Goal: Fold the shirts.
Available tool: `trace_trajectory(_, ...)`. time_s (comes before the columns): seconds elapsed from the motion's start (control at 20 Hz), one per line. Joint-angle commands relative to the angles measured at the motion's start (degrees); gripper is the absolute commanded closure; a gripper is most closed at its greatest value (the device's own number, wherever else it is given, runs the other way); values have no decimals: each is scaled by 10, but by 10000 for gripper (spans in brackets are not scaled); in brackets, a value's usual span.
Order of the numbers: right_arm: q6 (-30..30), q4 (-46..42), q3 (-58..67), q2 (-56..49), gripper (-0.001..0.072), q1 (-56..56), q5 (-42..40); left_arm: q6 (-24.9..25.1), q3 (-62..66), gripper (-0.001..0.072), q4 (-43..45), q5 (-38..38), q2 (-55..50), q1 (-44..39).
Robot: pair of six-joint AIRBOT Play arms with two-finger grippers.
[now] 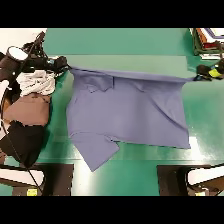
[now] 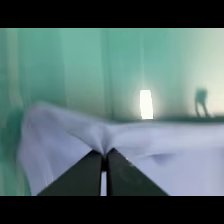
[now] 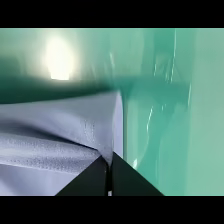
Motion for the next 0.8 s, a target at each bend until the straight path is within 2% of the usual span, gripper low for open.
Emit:
trace_trajectory(0.0,4,-1,70,-59,698,31,-76,40,24,682,-14,85,-34,1)
trace_trajectory(0.15,3,-9,94,-63,699,41,-60,102,50,682,-1,-2,-34,3)
trace_trajectory(0.3,2,-12,43,-38,699,42,-17,107,57,682,68,-145,-33,12)
trace_trajectory(0.4,2,-16,-29,-8,699,42,-21,92,50,683,117,-210,-33,12)
trace_trajectory(0.55,2,-15,-127,31,699,42,-54,63,7,682,148,-206,-33,12)
trace_trajectory(0.75,3,-14,-206,42,698,52,-70,61,-71,682,145,-169,-34,12)
